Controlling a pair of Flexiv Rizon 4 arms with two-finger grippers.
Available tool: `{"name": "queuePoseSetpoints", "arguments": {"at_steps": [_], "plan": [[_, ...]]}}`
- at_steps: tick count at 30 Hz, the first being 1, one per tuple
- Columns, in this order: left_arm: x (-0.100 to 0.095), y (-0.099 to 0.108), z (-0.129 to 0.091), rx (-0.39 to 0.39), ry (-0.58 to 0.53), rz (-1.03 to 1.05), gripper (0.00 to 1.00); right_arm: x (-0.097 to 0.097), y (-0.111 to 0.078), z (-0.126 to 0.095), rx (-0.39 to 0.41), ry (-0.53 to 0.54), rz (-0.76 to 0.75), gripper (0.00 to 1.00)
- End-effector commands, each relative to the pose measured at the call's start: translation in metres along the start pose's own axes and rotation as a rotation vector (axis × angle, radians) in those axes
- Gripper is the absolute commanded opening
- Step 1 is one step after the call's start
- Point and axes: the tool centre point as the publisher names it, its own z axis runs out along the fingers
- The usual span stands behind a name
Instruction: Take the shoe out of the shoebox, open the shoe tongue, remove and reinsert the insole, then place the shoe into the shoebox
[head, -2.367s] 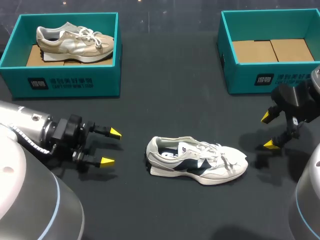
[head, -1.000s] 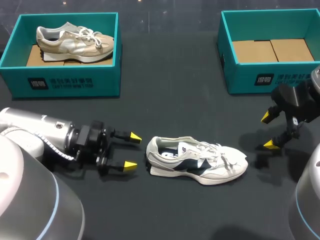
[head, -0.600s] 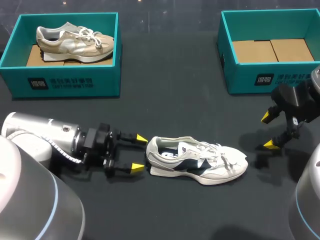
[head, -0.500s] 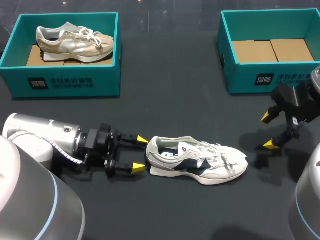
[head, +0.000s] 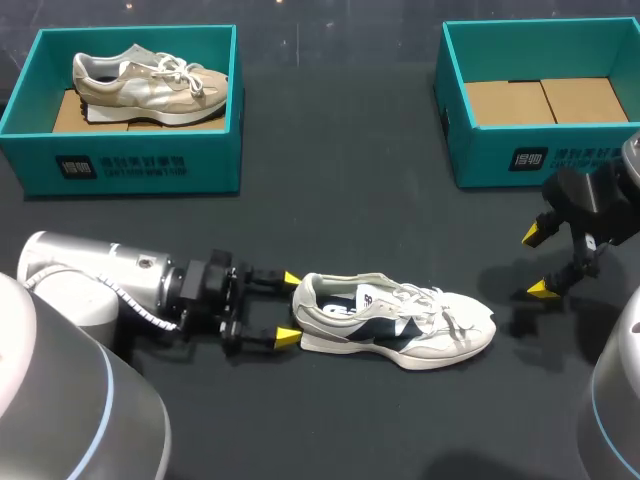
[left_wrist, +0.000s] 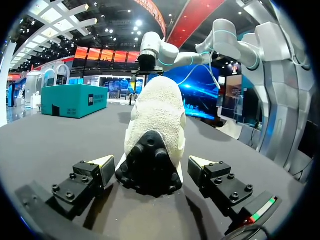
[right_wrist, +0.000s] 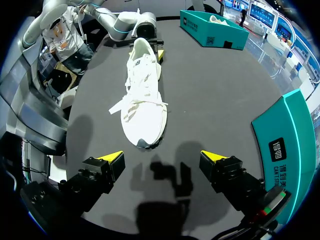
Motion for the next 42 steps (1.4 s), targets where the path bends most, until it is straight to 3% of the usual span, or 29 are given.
{"name": "queuePoseSetpoints", "arguments": {"at_steps": [1, 42], "plan": [[-0.001, 0.001, 0.008, -0.001, 0.000, 0.005, 0.97, 0.002, 0.000, 0.000, 0.001, -0.002, 0.000, 1.00], [0.009, -0.007, 0.061, 0.010, 0.052, 0.062, 1.00, 0.002, 0.000, 0.000, 0.001, -0.002, 0.000, 1.00]]}}
